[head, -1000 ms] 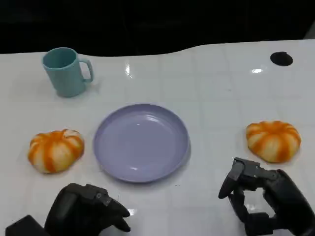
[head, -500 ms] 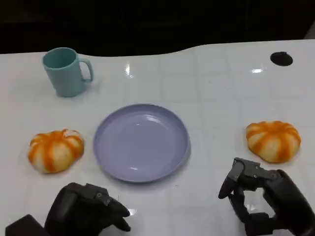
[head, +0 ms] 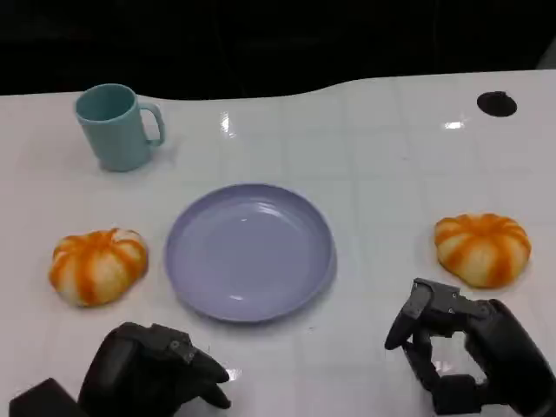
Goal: Grasp the bread from the table and place it into the plate.
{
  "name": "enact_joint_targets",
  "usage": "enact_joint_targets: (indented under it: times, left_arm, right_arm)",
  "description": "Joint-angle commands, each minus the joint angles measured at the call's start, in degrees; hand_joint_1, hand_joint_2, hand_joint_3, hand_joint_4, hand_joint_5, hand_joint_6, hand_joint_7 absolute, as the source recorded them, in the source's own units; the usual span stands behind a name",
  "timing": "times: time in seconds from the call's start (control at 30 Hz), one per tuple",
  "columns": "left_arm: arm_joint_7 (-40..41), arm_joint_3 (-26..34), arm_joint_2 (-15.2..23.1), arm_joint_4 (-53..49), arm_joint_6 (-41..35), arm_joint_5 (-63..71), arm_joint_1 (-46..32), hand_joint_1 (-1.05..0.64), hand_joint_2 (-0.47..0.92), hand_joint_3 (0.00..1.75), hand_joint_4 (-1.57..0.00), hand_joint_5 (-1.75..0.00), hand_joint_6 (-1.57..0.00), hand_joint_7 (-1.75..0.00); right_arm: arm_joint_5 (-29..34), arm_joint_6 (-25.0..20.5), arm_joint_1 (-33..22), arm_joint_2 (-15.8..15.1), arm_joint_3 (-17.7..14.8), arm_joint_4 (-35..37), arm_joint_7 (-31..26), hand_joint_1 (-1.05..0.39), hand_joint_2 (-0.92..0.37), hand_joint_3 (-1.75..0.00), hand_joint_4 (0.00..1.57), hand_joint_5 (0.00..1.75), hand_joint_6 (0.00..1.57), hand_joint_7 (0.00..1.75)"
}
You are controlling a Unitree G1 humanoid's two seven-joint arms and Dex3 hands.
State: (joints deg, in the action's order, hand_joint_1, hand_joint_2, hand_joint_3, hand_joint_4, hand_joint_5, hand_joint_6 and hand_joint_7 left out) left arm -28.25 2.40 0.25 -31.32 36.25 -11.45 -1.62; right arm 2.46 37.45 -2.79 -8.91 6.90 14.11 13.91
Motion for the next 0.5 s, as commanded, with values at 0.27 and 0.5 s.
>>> enact_joint_targets:
  times: [0.27, 0.5]
  left_arm:
    - [-0.05, 0.43, 0.91, -0.41, -0.11, -0.43, 0.19, -1.05, 0.90, 0.00, -1.44, -0.66, -1.57, -0.24]
    - [-0.06, 0.34, 0.92, -0.35, -0.26, -0.38, 0.11, -1.05, 0.90, 0.00, -1.44, -0.66, -1.57, -0.23]
  right_arm:
    - [3.41, -1.05, 2.40, -0.83, -3.19, -1.34, -4.66, -0.18, -0.81, -0.39, 0.53, 1.15, 0.60, 0.73]
    - [14.61, 1.23, 4.80, -4.29, -4.59, -1.50, -11.06, -0.25, -0.79, -0.36, 0.38, 0.90, 0.54, 0.44]
